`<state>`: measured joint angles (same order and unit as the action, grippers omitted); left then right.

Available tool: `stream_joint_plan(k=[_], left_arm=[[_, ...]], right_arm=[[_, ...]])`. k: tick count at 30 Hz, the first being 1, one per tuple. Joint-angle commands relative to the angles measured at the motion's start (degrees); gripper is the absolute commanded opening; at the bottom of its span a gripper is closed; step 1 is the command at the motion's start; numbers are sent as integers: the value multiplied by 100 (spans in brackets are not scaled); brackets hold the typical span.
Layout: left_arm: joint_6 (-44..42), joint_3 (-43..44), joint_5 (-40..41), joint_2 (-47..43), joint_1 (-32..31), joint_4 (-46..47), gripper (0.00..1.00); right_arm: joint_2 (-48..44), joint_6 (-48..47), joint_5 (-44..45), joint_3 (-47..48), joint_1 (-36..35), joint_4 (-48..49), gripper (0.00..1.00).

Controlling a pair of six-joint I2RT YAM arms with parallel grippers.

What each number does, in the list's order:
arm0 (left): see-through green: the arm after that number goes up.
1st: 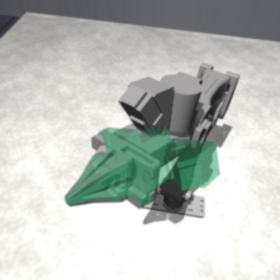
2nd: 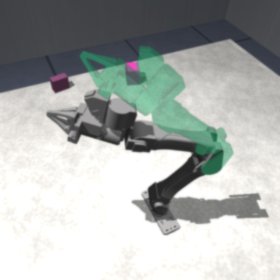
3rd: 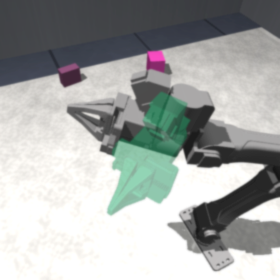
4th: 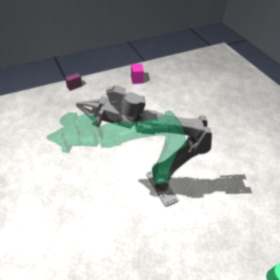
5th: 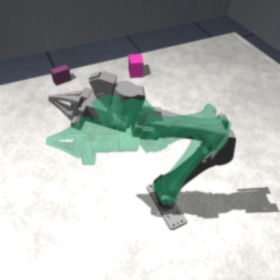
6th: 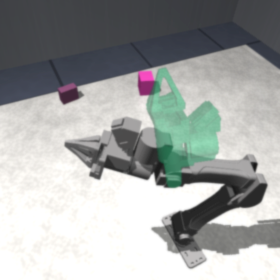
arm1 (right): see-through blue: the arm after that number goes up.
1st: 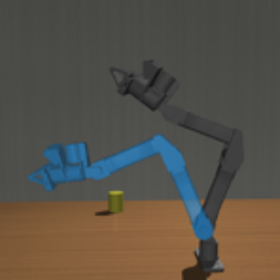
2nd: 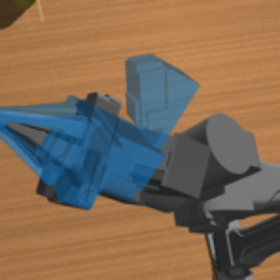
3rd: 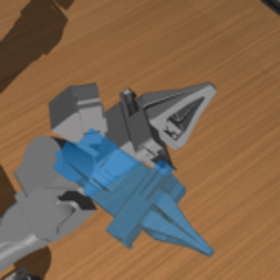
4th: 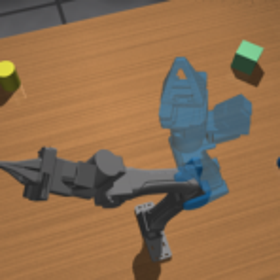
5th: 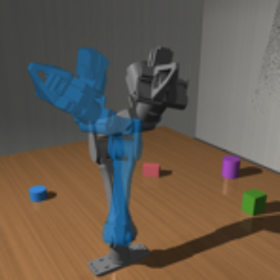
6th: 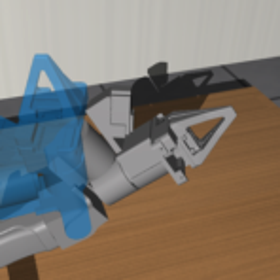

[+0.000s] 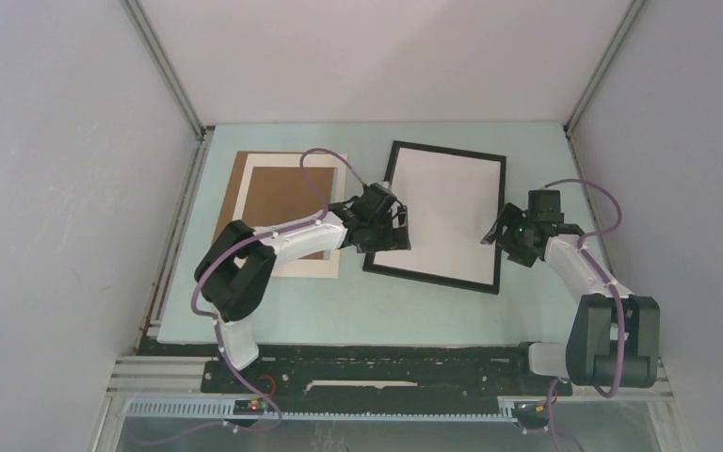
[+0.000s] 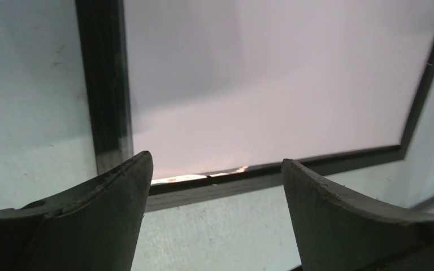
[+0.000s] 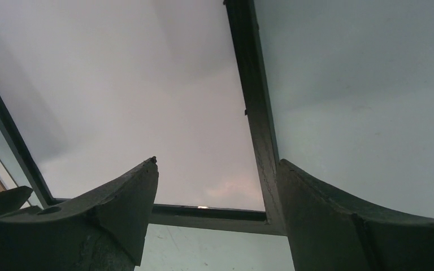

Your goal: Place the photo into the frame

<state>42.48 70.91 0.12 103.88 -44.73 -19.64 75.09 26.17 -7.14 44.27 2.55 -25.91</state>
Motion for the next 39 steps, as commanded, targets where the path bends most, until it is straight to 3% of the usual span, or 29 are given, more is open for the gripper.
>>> stream_joint_plan(k=[1, 8, 25, 35, 39], left_arm=[[-14, 442, 497, 236, -47, -356, 91], [34, 555, 875, 461, -72, -576, 91], [158, 947, 801, 988, -121, -928, 92], [85, 1183, 306, 1105, -136, -1028, 92], [85, 964, -277, 848, -105, -505, 91]], right_arm=[[13, -181, -165, -72, 106, 236, 84], [451, -131, -250, -137, 110, 469, 83], [685, -121, -389, -190, 106, 648, 81], [764, -112, -481, -195, 100, 692, 81], [873, -112, -620, -197, 106, 739, 81]])
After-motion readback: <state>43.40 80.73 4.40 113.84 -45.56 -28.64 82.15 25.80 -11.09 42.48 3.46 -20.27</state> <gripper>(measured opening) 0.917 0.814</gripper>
